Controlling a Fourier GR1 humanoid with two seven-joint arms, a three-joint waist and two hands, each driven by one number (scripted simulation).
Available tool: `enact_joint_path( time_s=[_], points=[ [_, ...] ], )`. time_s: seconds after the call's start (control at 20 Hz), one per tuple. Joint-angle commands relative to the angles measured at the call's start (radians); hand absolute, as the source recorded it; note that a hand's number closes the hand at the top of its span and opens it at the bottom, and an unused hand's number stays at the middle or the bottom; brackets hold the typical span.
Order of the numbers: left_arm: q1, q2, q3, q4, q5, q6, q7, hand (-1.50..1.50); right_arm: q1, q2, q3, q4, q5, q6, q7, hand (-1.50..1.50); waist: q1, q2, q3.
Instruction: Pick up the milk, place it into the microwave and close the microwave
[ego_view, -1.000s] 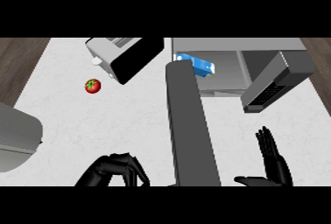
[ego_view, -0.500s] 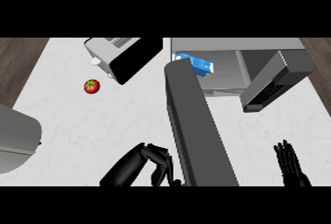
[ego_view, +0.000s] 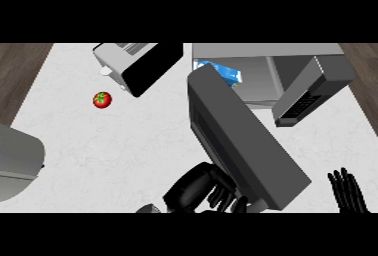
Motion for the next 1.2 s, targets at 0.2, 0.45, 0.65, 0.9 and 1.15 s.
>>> enact_joint_path(
  time_s=[0.2, 0.45, 0.65, 0.9, 1.15],
  points=[
    [-0.204, 0.0, -0.201, 0.199, 0.183, 0.217, 0.076, 1.5, 0.022, -0.045, 0.066, -0.194, -0.086, 0.172, -0.014, -1.5, -0.063, 0.008, 0.0],
    [-0.285, 0.0, -0.236, 0.286, 0.297, 0.337, 0.05, 1.5, 0.036, -0.06, 0.099, -0.315, -0.137, 0.163, 0.047, -1.5, -0.106, 0.016, -0.002],
    [-0.355, 0.0, -0.21, 0.321, 0.392, 0.418, -0.028, 1.5, 0.041, -0.063, 0.125, -0.396, -0.173, 0.142, 0.112, -1.5, -0.13, 0.023, -0.003],
    [-0.419, 0.0, -0.129, 0.346, 0.504, 0.482, -0.111, -1.5, 0.053, -0.095, 0.145, -0.461, -0.206, 0.158, 0.143, -1.5, -0.191, 0.037, -0.005],
    [-0.495, 0.0, -0.064, 0.436, 0.547, 0.578, -0.159, 1.5, 0.046, -0.131, 0.15, -0.517, -0.249, 0.163, 0.203, -1.5, -0.202, 0.046, -0.005]
  ],
)
